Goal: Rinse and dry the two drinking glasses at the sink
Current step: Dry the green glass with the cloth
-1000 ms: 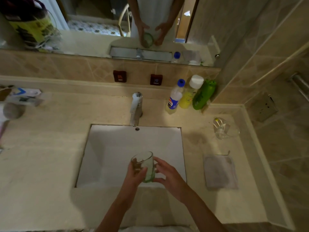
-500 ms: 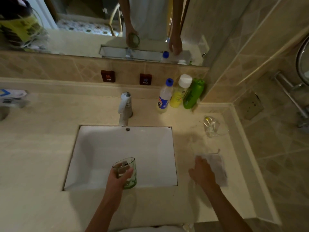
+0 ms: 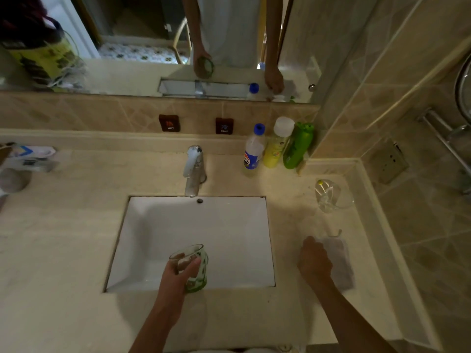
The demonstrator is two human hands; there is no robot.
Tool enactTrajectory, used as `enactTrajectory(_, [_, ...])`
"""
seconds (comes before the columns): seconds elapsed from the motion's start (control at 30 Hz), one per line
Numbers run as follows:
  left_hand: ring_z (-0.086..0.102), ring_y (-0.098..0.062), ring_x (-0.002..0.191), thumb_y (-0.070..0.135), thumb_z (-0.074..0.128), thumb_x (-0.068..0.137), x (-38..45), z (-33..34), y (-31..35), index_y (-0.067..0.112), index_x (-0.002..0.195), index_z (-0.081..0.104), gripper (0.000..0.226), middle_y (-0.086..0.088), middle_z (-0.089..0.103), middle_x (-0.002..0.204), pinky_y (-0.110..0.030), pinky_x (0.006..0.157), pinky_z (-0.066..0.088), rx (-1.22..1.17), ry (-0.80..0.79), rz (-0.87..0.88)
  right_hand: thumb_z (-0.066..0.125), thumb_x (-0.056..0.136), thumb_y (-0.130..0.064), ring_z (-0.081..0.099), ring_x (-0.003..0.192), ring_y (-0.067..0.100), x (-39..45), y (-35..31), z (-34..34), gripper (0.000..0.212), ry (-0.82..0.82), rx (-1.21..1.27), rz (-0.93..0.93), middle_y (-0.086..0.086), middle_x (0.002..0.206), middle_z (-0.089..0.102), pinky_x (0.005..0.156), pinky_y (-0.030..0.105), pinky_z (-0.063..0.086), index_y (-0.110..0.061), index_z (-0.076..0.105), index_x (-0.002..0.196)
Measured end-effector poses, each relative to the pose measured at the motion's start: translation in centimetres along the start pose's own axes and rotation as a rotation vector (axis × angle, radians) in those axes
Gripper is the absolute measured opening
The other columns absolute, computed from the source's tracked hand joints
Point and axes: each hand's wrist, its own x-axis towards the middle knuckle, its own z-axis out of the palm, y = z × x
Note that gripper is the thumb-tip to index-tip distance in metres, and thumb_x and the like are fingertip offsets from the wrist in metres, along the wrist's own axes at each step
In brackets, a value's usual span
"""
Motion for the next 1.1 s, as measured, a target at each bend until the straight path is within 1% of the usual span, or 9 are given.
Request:
enactTrajectory(0.2, [0.075,-0.021,0.076,0.035,0.09,0.06,-0.9,0.8,0.8,-0.001,0.12,0.066,0.075,-0.015,0.076,0.096,-0.033,0.06,0.059,0.025,-0.029,-0.011,0.051,0.101,-0.026,0.067,0.105,0.034,2.4,2.6,-2.2,0.029,-0.173,0.5,0.079,0.022,0.104,0.071,0.085,0.034,0.05,-0.005,0.071,0.101])
enactTrajectory(0.33, [0.073,-0.017,0.069,0.008,0.075,0.087,-2.0,1.9,1.5,0.004,0.118,0.067,0.033,-0.008,0.077,0.087,-0.032,0.056,0.059,-0.059,-0.053,-0.035,0.054,0.098,-0.013,0.07,0.078,0.028,2.3,4.6,-4.3,0.023,-0.239,0.912,0.26,0.019,0.086,0.073,0.065,0.033,0.058,-0.002,0.074,0.094])
enactTrajectory(0.43, [0.071,-0.036,0.1,0.025,0.086,0.072,-2.0,2.1,1.8,0.006,0.124,0.068,0.058,-0.026,0.074,0.115,-0.04,0.073,0.061,-0.091,-0.089,-0.045,0.051,0.095,-0.006,0.068,0.07,0.024,1.5,5.9,-7.5,0.019,-0.265,0.947,0.191,0.011,0.077,0.07,0.059,0.03,0.057,-0.004,0.07,0.093])
enactTrajectory(0.57, [0.064,-0.037,0.094,0.048,0.098,0.051,-2.6,2.4,3.0,0.002,0.121,0.067,0.09,-0.027,0.069,0.105,-0.043,0.076,0.059,-0.102,-0.131,-0.06,0.041,0.075,0.012,0.054,0.054,0.023,-1.5,5.3,-11.5,0.041,-0.296,1.155,0.118,0.012,0.063,0.064,0.043,0.019,0.034,0.003,0.068,0.104])
enactTrajectory(0.63, [0.068,-0.034,0.086,0.042,0.089,0.066,-3.1,2.7,3.8,0.0,0.119,0.064,0.072,-0.021,0.069,0.098,-0.042,0.073,0.06,-0.135,-0.181,-0.069,0.035,0.067,0.022,0.054,0.056,0.025,-3.3,4.0,-12.1,0.057,-0.331,1.198,0.063,0.015,0.067,0.065,0.045,0.022,0.034,0.004,0.066,0.111])
enactTrajectory(0.77, [0.07,-0.027,0.079,0.036,0.076,0.079,-4.5,3.1,5.6,0.004,0.114,0.063,0.049,-0.015,0.071,0.091,-0.039,0.071,0.06,-0.2,-0.245,-0.086,0.039,0.046,0.002,0.067,0.076,0.026,-9.3,-2.2,-14.2,0.071,-0.412,1.306,-0.056,0.012,0.079,0.072,0.06,0.028,0.046,-0.002,0.065,0.112])
enactTrajectory(0.87, [0.07,-0.029,0.082,0.038,0.076,0.085,-5.6,2.8,6.8,0.004,0.115,0.065,0.047,-0.017,0.071,0.093,-0.043,0.079,0.058,-0.196,-0.241,-0.101,0.039,0.047,0.002,0.07,0.067,0.01,-13.9,-7.7,-15.2,0.065,-0.472,1.353,-0.171,0.0,0.078,0.075,0.048,0.018,0.048,-0.012,0.069,0.104])
enactTrajectory(1.0, [0.069,-0.028,0.08,0.055,0.075,0.084,-6.5,1.7,7.9,0.004,0.111,0.064,0.059,-0.021,0.069,0.096,-0.04,0.071,0.061,-0.132,-0.214,-0.044,0.046,0.074,0.012,0.067,0.099,0.025,-18.1,-13.7,-14.1,0.051,-0.517,1.275,-0.212,0.005,0.104,0.071,0.075,0.039,0.059,-0.023,0.068,0.104])
enactTrajectory(1.1, [0.07,-0.018,0.065,0.034,0.059,0.101,-7.0,0.4,8.3,0.005,0.107,0.068,0.031,-0.011,0.072,0.084,-0.029,0.057,0.056,-0.08,-0.226,0.018,0.054,0.072,-0.004,0.064,0.097,0.019,-21.1,-17.0,-13.6,0.032,-0.546,1.216,-0.3,0.002,0.101,0.067,0.082,0.035,0.056,-0.017,0.065,0.099])
